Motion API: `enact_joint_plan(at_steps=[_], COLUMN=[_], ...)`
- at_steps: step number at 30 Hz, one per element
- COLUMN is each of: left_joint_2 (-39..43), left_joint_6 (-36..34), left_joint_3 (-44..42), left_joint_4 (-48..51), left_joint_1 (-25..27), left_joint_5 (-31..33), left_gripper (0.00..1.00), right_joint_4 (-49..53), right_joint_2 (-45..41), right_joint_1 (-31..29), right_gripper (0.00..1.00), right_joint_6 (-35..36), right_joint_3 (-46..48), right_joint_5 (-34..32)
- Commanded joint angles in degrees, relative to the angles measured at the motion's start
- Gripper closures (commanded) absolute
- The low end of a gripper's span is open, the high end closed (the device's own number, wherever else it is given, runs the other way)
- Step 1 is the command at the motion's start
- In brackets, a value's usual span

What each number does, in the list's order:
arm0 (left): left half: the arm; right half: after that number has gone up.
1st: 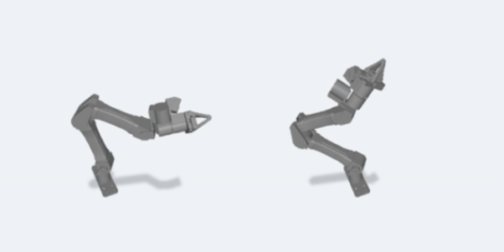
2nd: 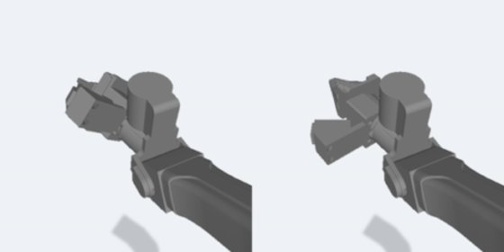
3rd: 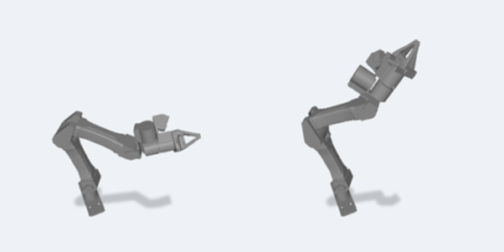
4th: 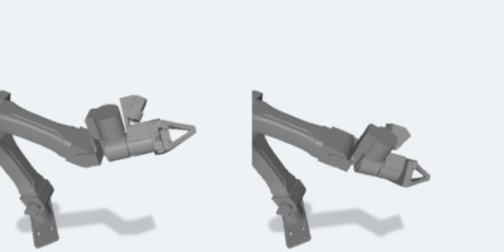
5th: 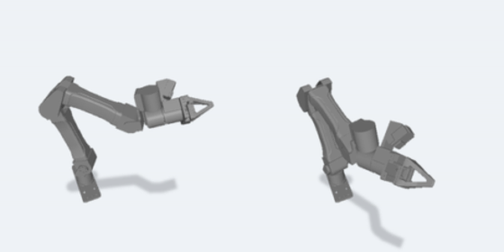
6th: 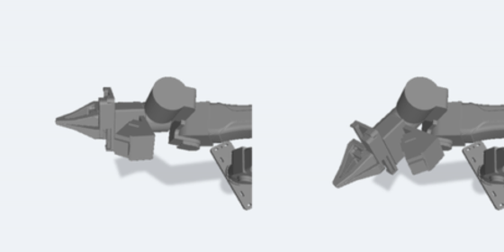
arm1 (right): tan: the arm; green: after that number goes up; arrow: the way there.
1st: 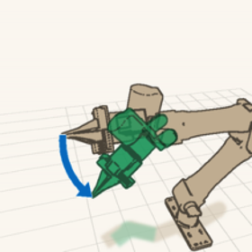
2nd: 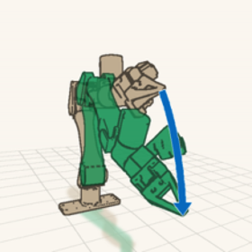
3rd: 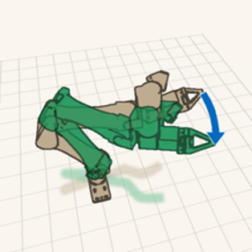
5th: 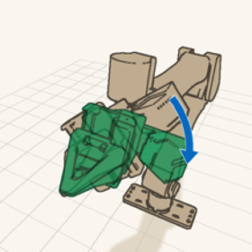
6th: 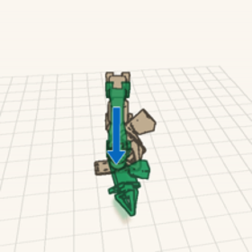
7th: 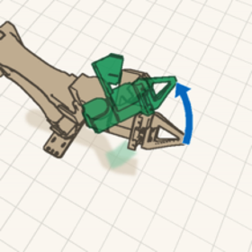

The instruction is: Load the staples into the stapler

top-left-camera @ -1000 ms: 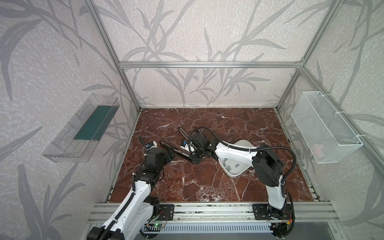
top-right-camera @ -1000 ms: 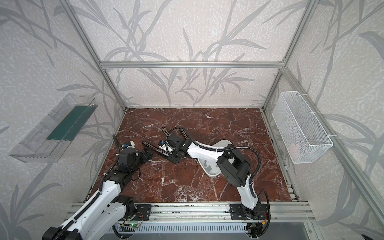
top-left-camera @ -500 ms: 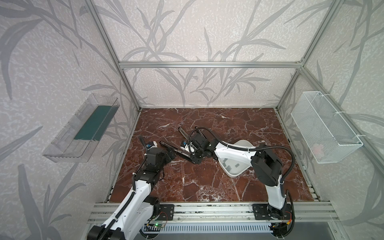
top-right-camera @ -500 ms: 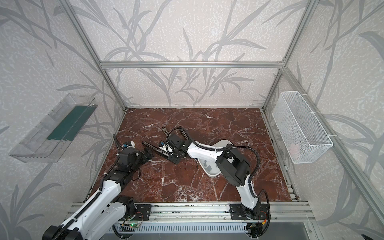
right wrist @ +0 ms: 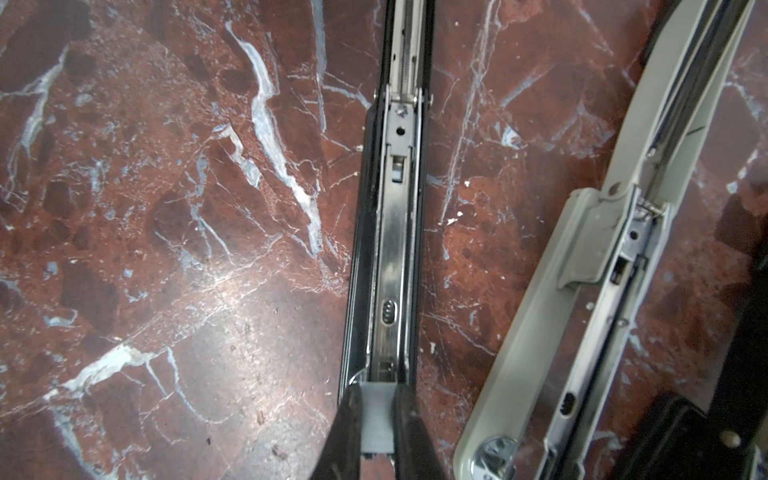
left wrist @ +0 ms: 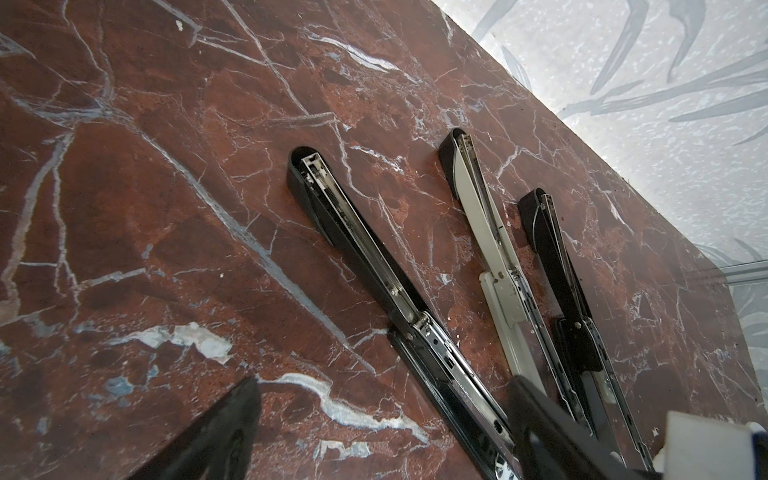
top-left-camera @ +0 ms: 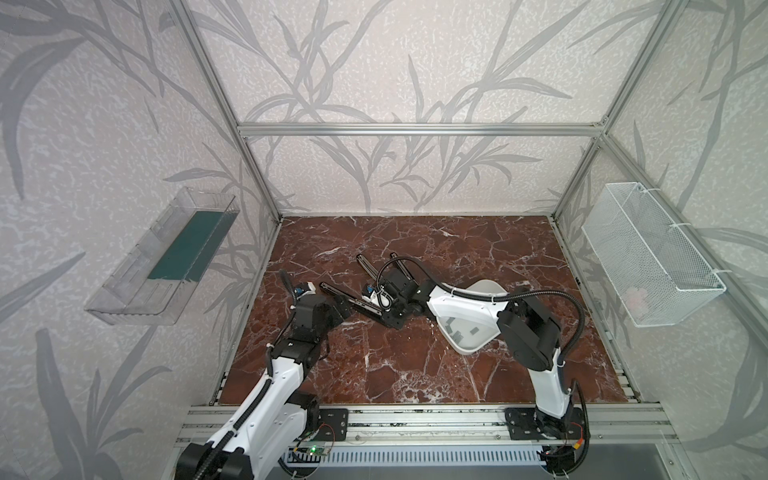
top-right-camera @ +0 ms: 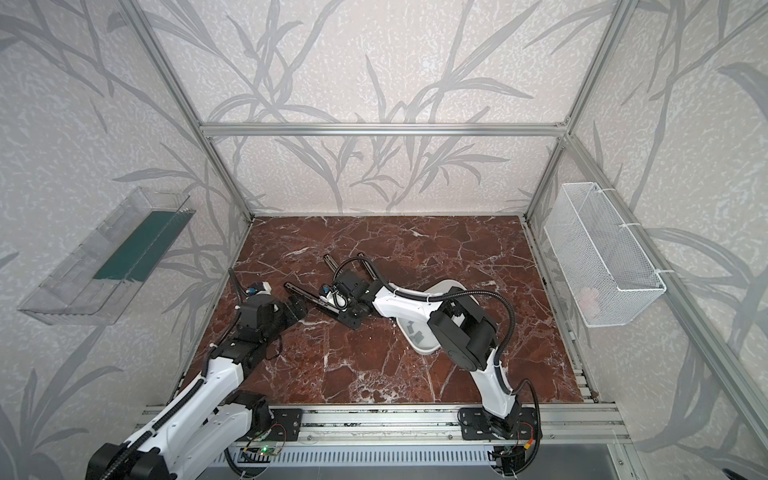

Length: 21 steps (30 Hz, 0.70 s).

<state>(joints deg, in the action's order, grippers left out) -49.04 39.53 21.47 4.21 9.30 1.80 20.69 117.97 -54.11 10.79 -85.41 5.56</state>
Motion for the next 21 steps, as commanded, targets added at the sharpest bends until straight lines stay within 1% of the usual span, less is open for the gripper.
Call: enact_joint_plan(at_steps=[1, 7, 13, 21], left_joint_2=[-0.07, -0.20, -0.18, 0.17], left_joint_6=[0.02, -0.03, -0.06, 0.08], left_joint_3=[-0.29, -0.27, -0.38, -0.29], left_joint_4=[-0.95, -1.04, -0.87, -0.56], left_joint_1=[-0.34, -0.29, -0.32, -0.27], left_joint_5=[0.70, 0.75, 0.75, 0.74], left_gripper=[0.07, 0.07, 0.07, 0.07], right_joint_4=[-0.17, -0.47, -2.24, -2.44], right_joint_2=[1.08, -0.68, -3.62, -3.28], right_joint_1=[0.41, 0.41, 0.41, 0.52], right_gripper=[1.00, 1.00, 1.00, 1.00], right_joint_6=[0.47, 0.38, 0.33, 0.21], right_joint_3=[0.06, 0.45, 2.79, 2.80], right_joint_5=[-0.20, 0.26, -0.98, -1.61])
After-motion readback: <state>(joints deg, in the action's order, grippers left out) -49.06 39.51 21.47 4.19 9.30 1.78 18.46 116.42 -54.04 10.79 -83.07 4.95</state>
